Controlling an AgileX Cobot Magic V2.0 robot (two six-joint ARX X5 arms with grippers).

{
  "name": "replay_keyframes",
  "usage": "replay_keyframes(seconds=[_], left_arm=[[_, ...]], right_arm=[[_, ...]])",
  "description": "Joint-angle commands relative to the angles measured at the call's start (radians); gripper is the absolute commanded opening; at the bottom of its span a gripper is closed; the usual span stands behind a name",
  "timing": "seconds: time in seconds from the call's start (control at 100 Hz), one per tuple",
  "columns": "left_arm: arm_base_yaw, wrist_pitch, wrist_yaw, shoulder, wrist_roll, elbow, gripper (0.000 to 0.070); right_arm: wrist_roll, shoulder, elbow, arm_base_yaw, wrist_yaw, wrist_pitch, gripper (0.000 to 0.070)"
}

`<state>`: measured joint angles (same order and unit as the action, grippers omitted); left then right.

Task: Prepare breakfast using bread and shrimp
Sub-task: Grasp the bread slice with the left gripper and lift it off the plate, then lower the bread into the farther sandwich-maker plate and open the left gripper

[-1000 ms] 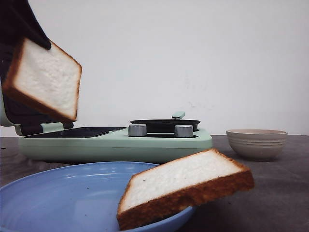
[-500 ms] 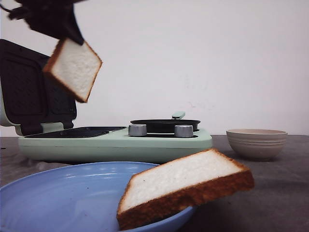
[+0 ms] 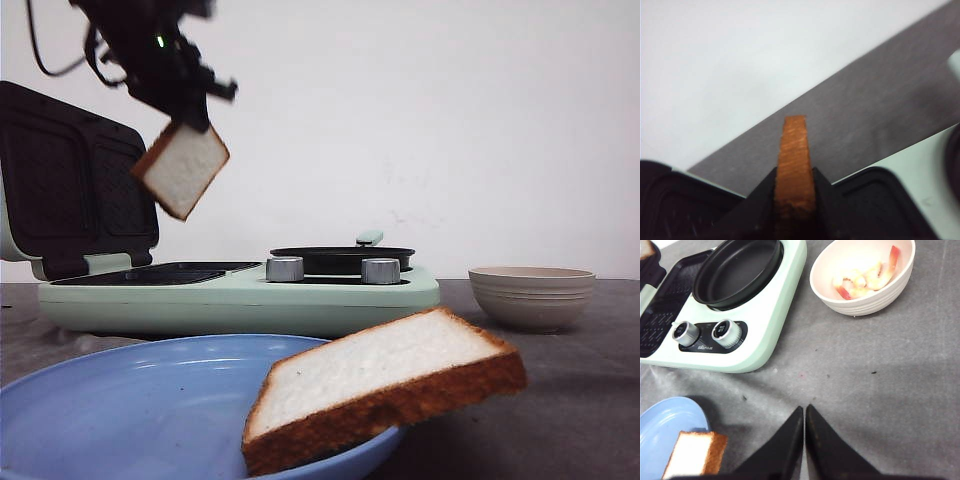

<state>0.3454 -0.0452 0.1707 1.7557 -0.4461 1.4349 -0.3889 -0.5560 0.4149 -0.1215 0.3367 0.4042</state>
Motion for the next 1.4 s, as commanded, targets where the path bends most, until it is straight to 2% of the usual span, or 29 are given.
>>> replay_keyframes(seconds=[0.0, 0.23, 0.34, 0.82, 1.12, 1.39], left_arm=[[0.005, 0.048, 0.027, 0.039, -0.118, 0.029, 0.0003], [0.006, 0.143, 0.043, 0.119, -0.272, 0.029, 0.0004], [0.009, 0.146, 0.043, 0.140, -0.299, 0.029, 0.0004], [0.011, 0.142, 0.039, 0.191, -0.296, 0.029, 0.0004], [0.011, 0.140, 0.038, 0.201, -0.260, 0.029, 0.0004], [0.011, 0.058, 0.026, 0.201, -0.241, 0.029, 0.0004]], right_arm=[[0.024, -0.003, 0.014, 0.000, -0.004, -0.006, 0.0000], [0.032, -0.003, 0.014, 0.000, -0.004, -0.006, 0.0000], [0.032, -0.003, 0.014, 0.000, -0.004, -0.006, 0.0000], [0.031, -0.003, 0.014, 0.000, -0.004, -0.006, 0.0000], [0.031, -0.003, 0.014, 0.000, -0.004, -0.006, 0.0000], [0.031, -0.003, 0.014, 0.000, -0.004, -0.006, 0.0000]])
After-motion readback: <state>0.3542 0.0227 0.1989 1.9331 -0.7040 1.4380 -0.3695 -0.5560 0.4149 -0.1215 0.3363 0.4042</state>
